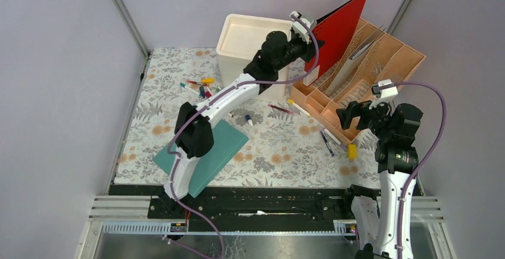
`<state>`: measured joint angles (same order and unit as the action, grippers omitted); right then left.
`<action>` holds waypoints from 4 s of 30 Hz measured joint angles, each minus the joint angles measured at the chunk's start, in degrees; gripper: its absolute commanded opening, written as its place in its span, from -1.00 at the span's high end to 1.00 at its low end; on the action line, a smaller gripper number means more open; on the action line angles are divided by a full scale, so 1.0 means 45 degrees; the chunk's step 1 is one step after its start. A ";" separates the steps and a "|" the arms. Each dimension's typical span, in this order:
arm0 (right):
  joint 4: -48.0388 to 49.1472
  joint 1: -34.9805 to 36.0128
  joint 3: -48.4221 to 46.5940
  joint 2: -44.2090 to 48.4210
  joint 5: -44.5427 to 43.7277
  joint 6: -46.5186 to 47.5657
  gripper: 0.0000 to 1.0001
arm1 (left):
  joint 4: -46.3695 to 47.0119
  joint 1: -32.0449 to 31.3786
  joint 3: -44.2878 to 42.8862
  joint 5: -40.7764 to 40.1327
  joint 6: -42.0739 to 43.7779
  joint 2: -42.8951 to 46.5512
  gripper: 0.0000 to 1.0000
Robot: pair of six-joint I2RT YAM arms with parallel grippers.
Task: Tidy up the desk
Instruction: Place the folder in the storage box, then pick up the folder from the center of the board.
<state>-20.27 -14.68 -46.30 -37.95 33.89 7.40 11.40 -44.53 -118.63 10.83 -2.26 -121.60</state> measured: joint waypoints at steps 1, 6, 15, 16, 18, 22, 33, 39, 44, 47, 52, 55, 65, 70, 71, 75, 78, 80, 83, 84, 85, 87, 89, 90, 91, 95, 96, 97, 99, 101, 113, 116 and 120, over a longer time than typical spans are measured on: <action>0.0000 0.0000 0.0000 0.0000 0.0000 -0.0005 -0.99 | 0.0151 0.0000 -0.0389 0.0024 -0.0068 -0.0418 1.00; 0.0000 0.0000 0.0000 0.0010 0.0005 -0.0053 -0.99 | 0.0894 0.0024 -0.1564 -0.0029 -0.0301 -0.2030 1.00; -0.0005 0.0000 0.0000 0.0010 0.0029 -0.0087 -0.99 | 0.3016 0.0102 -0.1909 -0.0670 -0.0559 -0.3517 1.00; 0.0000 0.0000 0.0000 0.0010 0.0039 -0.0092 -0.99 | 0.3181 0.0117 -0.2059 -0.0738 -0.0602 -0.3662 1.00; -0.0005 0.0000 0.0000 0.0010 0.0044 -0.0092 -0.99 | 0.3502 0.0146 -0.2293 -0.0845 -0.0714 -0.3973 1.00; 0.0000 0.0000 0.0000 0.0005 0.0049 -0.0121 -0.99 | 0.3895 0.0223 -0.2438 -0.0991 -0.0835 -0.4420 1.00; 0.0005 0.0000 0.0029 0.0024 0.0063 -0.0151 -0.99 | 0.4745 0.0291 -0.0967 -0.1175 -0.0792 -0.4726 0.10; 0.0010 0.0000 0.0131 0.0117 0.0083 -0.0155 -1.00 | 0.4580 0.0180 0.0243 -0.1054 -0.0471 -0.4065 -0.57; 0.0092 0.0000 0.0214 0.0228 0.0257 -0.0151 -0.99 | 0.4342 -0.0092 0.2171 -0.1030 -0.0321 -0.1520 -0.85; 0.0107 0.0000 0.0262 0.0287 0.0374 -0.0136 -0.99 | 0.4367 -0.0243 0.3803 -0.1093 -0.0316 0.0724 -0.97; 0.0112 0.0000 0.0427 0.0432 0.0821 -0.0034 -0.99 | 0.4347 -0.0330 0.6839 -0.1622 -0.0384 0.4716 -0.97; 0.0112 0.0000 0.0534 0.0520 0.1345 0.0078 -0.99 | 0.4148 -0.0291 0.9112 -0.2322 -0.0539 0.7009 -0.97; 0.0398 0.0000 0.1015 0.0617 0.3657 0.0374 -0.99 | 0.1865 -0.0121 1.5810 -0.3881 -0.2055 1.3153 -0.97; 0.0597 0.0000 0.1277 0.0578 0.4891 0.0505 -0.99 | -0.0121 -0.0068 1.8093 -0.4435 -0.3497 1.5552 -0.97; 0.0646 0.0000 0.1321 0.0491 0.5236 0.0559 -0.99 | -0.0461 -0.0058 1.8491 -0.4566 -0.3881 1.6019 -0.97; 0.0661 0.0005 0.1438 0.0112 0.6275 0.0777 -0.99 | -0.1433 -0.0039 1.9919 -0.4891 -0.5076 1.7806 -0.97; 0.0568 0.0214 0.1452 -0.0384 0.6737 0.1127 -0.99 | -0.2142 -0.0015 2.0521 -0.5095 -0.5785 1.8680 -0.97; 0.0296 0.0947 0.1399 -0.0952 0.6664 0.1574 -0.99 | -0.2526 -0.0010 2.0701 -0.5192 -0.6164 1.8763 -0.97; -0.0330 0.2939 0.1044 -0.1948 0.6052 0.2307 -0.99 | -0.2939 -0.0010 2.0900 -0.5285 -0.6785 1.8389 -0.97; -0.0520 0.3774 0.0865 -0.2399 0.5751 0.2535 -0.99 | -0.3036 -0.0010 2.0958 -0.5299 -0.6946 1.8175 -0.98; -0.0801 0.4775 0.0568 -0.2963 0.5294 0.2798 -0.99 | -0.3162 -0.0010 2.1026 -0.5348 -0.7155 1.7884 -0.97; -0.1132 0.6261 0.0049 -0.3900 0.4648 0.3181 -0.99 | -0.3361 -0.0010 2.1192 -0.5421 -0.7451 1.7306 -0.97; -0.1297 0.7626 -0.0578 -0.5047 0.3978 0.3449 -0.99 | -0.3565 -0.0010 2.1396 -0.5484 -0.7766 1.6864 -0.98; -0.1307 0.8276 -0.0860 -0.5620 0.3585 0.3526 -0.99 | -0.3667 -0.0010 2.1507 -0.5518 -0.7936 1.6723 -0.97; -0.1229 0.8961 -0.1107 -0.6256 0.3152 0.3570 -0.99 | -0.3779 -0.0010 2.1585 -0.5557 -0.8092 1.6665 -0.97; -0.0510 1.1089 -0.1520 -0.8354 0.1569 0.3439 -0.99 | -0.4167 -0.0010 2.1731 -0.5935 -0.8636 1.6893 -0.98; -0.0253 1.1472 -0.1622 -0.8869 0.1219 0.3308 -0.99 | -0.4274 -0.0010 2.1736 -0.6071 -0.8762 1.7044 -0.97; 0.0053 1.1788 -0.1763 -0.9394 0.0894 0.3128 -0.99 | -0.4362 -0.0010 2.1755 -0.6261 -0.8884 1.7248 -0.97; 0.0578 1.2172 -0.2127 -1.0341 0.0364 0.2754 -0.98 | -0.4585 -0.0010 2.1813 -0.6640 -0.9107 1.7709 -0.97; 0.1195 1.2483 -0.2705 -1.1370 -0.0029 0.2302 -0.96 | -0.4838 -0.0010 2.1901 -0.7009 -0.9296 1.8127 -0.97; 0.5105 1.3449 -0.3580 -1.4843 -0.1345 -0.1365 -0.82 | -0.5668 -0.0005 2.3231 -0.8029 -1.0482 1.8836 -0.97; 0.6086 1.3474 -0.3269 -1.4911 -0.1734 -0.2093 -0.83 | -0.5673 0.0000 2.3285 -0.8072 -1.0516 1.8865 -0.97; 0.7077 1.3478 -0.3089 -1.5072 -0.2161 -0.2803 -0.83 | -0.5673 0.0000 2.3329 -0.8082 -1.0516 1.9001 -0.97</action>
<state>11.57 45.98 -60.20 -105.78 24.16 -5.21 -14.13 -44.53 -13.65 -25.54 -49.58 -36.10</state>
